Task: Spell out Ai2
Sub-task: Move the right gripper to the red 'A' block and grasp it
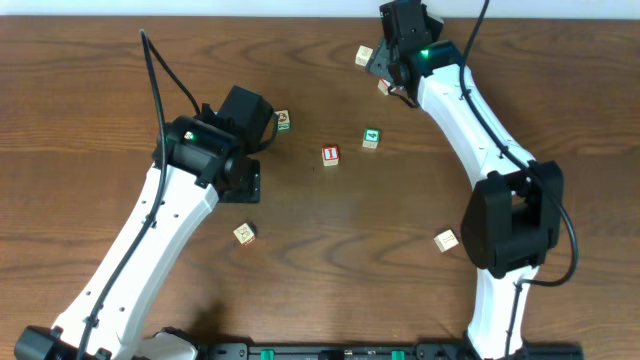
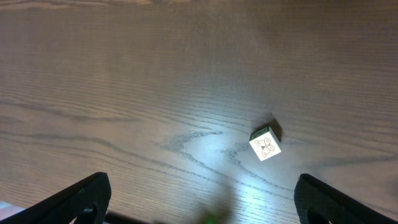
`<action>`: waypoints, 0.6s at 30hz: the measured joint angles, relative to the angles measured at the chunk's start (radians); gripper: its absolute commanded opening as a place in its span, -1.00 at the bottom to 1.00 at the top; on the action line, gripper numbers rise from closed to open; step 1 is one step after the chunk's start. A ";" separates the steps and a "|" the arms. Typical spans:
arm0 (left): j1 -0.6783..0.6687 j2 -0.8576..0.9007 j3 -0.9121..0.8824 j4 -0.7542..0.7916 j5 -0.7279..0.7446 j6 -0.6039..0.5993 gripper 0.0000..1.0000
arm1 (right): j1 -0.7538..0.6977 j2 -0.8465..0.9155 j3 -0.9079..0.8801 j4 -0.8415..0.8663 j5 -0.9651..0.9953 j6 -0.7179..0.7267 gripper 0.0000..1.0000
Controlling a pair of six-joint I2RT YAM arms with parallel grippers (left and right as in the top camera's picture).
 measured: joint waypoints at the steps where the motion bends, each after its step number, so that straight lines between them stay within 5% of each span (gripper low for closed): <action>1: 0.000 0.000 0.000 0.000 0.000 0.000 0.91 | -0.004 0.002 0.000 0.003 -0.009 0.019 0.37; 18: 0.000 0.000 0.000 0.000 -0.003 0.000 0.91 | -0.042 0.221 0.063 0.048 -0.098 0.157 0.34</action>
